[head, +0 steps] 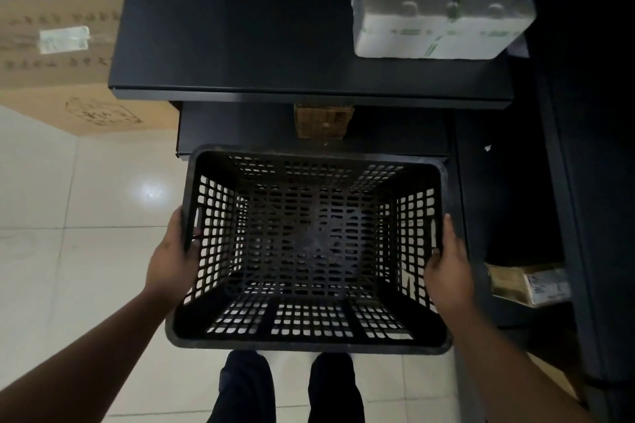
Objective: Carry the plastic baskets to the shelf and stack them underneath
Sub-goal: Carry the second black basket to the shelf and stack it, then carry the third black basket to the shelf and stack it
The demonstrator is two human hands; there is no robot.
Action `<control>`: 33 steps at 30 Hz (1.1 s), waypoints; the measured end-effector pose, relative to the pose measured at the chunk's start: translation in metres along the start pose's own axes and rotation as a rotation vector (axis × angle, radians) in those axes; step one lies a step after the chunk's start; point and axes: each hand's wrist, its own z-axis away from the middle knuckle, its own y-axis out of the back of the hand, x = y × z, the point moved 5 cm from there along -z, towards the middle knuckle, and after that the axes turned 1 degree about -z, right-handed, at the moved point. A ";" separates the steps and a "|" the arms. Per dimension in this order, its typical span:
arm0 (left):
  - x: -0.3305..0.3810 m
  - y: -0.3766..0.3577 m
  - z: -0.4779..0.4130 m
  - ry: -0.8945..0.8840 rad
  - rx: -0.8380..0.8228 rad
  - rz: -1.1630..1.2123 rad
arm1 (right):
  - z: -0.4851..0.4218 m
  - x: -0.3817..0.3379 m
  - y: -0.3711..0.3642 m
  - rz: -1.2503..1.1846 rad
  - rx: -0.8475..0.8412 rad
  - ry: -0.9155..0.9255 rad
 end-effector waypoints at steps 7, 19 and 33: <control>-0.002 0.007 -0.002 -0.020 -0.025 -0.059 | 0.004 -0.007 0.015 0.003 -0.007 0.013; 0.127 0.121 0.040 -0.370 0.015 -0.235 | 0.106 -0.054 0.133 -0.011 0.103 0.107; 0.379 0.184 0.264 -1.217 -0.424 -0.172 | 0.430 -0.033 0.303 -0.269 0.632 -0.255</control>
